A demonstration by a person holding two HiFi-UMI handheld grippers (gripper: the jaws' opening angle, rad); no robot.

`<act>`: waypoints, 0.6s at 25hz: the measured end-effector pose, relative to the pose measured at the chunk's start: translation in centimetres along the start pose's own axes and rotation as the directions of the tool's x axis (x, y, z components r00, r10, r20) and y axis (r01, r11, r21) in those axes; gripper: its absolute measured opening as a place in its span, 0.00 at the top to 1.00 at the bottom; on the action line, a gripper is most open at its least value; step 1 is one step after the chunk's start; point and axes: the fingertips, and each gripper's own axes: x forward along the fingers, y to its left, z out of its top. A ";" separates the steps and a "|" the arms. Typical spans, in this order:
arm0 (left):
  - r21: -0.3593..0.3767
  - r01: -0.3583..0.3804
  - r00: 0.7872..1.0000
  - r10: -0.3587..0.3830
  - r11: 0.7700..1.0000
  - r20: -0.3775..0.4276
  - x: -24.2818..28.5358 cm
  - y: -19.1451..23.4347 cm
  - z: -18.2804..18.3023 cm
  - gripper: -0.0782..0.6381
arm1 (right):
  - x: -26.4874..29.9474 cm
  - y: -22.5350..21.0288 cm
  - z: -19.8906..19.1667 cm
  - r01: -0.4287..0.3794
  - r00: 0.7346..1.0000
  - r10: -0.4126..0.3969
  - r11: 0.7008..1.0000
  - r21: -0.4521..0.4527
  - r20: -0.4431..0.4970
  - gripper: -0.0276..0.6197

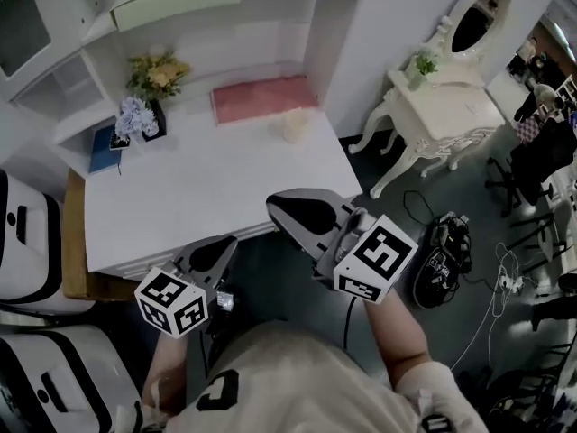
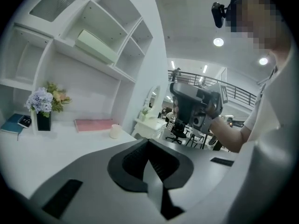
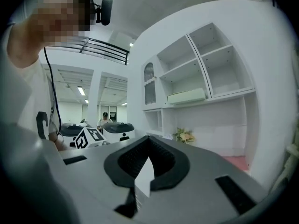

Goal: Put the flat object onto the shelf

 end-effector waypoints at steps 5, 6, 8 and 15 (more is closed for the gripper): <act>0.023 0.076 0.996 -0.075 0.997 -0.040 1.9 -2.8 -0.8 0.87 | -2.7 -0.3 -1.5 0.063 0.998 -0.063 0.998 0.001 -0.004 0.92; 0.030 0.089 0.995 -0.088 0.996 -0.047 2.2 -3.3 -1.0 0.87 | -3.1 -0.3 -1.8 0.069 0.998 -0.069 0.998 -0.002 -0.006 0.92; 0.047 0.106 0.993 -0.104 0.993 -0.051 2.7 -4.2 -1.2 0.87 | -3.9 -0.2 -2.1 0.075 0.997 -0.075 0.997 0.006 0.002 0.92; 0.080 0.128 0.990 -0.123 0.989 -0.065 3.1 -6.7 -1.5 0.87 | -6.4 -0.6 -3.6 0.156 0.988 -0.156 0.986 0.061 -0.004 0.92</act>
